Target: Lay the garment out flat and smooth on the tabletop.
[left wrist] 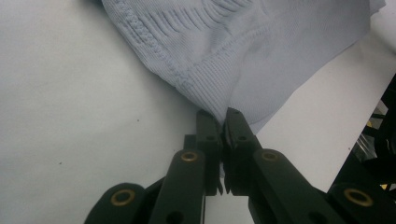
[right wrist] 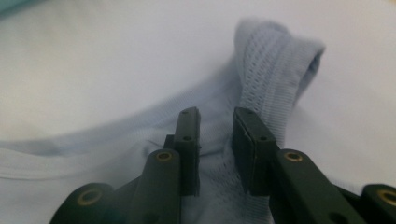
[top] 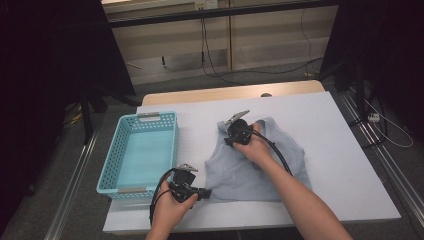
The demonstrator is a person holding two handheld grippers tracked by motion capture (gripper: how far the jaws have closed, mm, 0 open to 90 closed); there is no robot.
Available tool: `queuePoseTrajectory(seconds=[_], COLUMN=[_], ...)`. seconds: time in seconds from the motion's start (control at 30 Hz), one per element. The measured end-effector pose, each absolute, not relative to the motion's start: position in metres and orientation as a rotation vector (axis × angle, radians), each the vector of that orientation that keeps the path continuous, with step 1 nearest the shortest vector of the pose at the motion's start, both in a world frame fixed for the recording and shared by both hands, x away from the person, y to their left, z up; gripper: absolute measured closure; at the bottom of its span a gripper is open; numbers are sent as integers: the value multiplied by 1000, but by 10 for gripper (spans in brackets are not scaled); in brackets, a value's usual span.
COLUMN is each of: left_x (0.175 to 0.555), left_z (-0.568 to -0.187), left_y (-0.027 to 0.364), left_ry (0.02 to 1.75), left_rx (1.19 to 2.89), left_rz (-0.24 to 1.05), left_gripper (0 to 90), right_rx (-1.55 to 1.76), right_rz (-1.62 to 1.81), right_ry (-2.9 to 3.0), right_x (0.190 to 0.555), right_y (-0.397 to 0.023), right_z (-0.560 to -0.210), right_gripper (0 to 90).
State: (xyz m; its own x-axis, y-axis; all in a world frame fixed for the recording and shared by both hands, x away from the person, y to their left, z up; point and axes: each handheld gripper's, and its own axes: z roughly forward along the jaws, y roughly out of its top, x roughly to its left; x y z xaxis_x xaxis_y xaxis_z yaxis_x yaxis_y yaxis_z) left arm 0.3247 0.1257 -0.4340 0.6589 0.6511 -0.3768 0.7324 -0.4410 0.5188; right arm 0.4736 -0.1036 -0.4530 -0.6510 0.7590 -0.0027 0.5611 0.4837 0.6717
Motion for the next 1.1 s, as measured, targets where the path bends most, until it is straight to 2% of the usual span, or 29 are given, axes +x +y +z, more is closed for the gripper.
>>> queuePoseTrajectory(seconds=[0.13, 0.23, 0.27, 0.4, 0.67, 0.9, 0.97, 1.03, 1.1], left_x=[325, 325, 325, 325, 324, 324, 324, 324, 324], left_z=[-435, -435, -435, -434, -434, -433, -434, -434, -433], left_y=[125, 124, 125, 125, 125, 125, 125, 125, 126], left_ry=[1068, 1067, 1067, 1063, 1068, 1066, 1067, 1065, 1064], left_rx=[2214, 2216, 2216, 2216, 2215, 2210, 2210, 2211, 2204], left_rz=[-160, -157, -157, -159, -161, -157, -158, -157, -155], left_gripper=[869, 869, 869, 869, 870, 870, 869, 869, 869], right_rx=[1104, 1070, 1076, 1078, 1084, 1115, 1133, 1135, 1137], right_rz=[932, 911, 915, 937, 1194, 1083, 1080, 1049, 1060], right_ry=[2441, 2454, 2450, 2437, 2386, 2440, 2432, 2409, 2406], right_x=[475, 474, 475, 474, 476, 480, 481, 481, 481], right_y=[-103, -102, -102, -101, -97, -95, -97, -98, -101], right_z=[-453, -452, -452, -450, -434, -459, -458, -457, -454], right_gripper=[738, 879, 893, 900, 900, 899, 843, 701, 662])
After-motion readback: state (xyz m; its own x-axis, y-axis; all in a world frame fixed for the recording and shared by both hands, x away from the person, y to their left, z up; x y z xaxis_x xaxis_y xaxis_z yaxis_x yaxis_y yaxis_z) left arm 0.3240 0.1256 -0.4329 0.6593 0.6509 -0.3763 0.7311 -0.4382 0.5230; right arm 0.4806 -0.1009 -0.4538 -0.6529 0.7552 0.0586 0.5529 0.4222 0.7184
